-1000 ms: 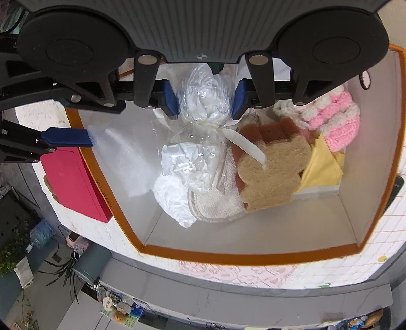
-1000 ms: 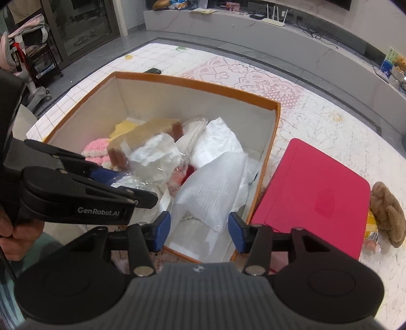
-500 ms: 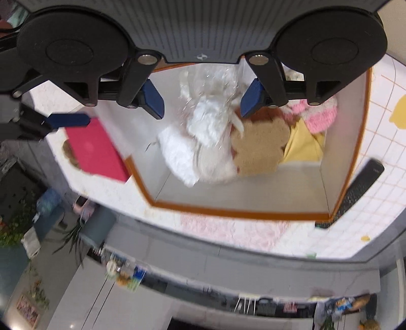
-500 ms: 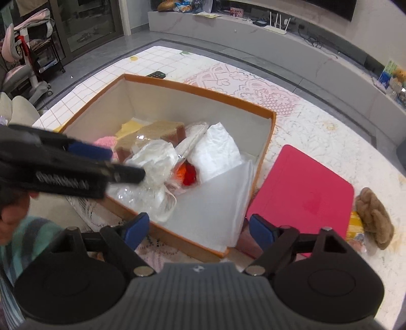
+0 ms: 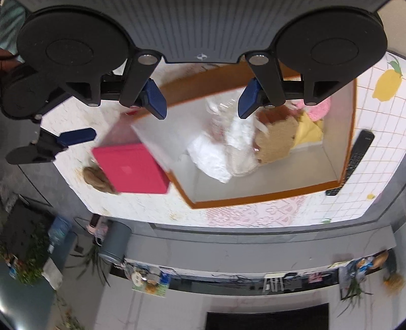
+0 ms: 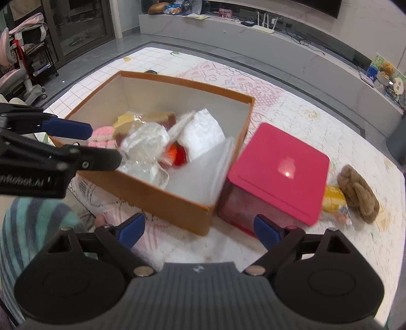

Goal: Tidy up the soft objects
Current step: 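Move both tools back toward the brown fluffy toy and yellow snack bag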

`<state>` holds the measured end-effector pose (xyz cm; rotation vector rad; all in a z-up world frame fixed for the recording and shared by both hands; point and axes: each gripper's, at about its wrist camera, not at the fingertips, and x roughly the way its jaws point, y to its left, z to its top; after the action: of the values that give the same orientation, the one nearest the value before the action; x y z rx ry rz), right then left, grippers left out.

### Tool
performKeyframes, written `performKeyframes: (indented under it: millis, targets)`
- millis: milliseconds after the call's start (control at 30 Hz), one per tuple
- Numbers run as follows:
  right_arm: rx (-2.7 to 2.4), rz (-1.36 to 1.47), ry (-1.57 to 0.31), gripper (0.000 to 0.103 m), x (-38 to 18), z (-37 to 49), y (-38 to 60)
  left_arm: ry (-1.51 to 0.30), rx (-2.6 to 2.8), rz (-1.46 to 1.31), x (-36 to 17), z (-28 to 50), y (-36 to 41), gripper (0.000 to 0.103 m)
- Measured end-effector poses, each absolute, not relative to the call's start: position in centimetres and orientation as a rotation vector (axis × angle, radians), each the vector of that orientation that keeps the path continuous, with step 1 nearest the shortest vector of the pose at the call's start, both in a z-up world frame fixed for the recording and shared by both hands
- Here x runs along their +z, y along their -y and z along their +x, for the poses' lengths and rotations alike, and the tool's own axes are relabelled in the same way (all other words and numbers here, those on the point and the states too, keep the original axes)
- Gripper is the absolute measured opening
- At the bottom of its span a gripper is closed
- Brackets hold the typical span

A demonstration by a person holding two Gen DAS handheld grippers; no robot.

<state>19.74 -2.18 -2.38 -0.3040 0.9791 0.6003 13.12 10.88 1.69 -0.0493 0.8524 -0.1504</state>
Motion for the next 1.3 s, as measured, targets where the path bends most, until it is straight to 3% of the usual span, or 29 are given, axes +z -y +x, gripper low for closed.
performKeyframes:
  millis: [767,1300]
  targets:
    - [0.348,-0.156,-1.044,0.090,-3.8,20.1,21.9,-0.918,-0.419,-0.001,0.7,17.0,6.3,0.074]
    - [0.352,-0.202,-1.009,0.086,-7.0,28.5,27.4,-0.957,-0.549,0.418,-3.2,27.1,14.1,0.070]
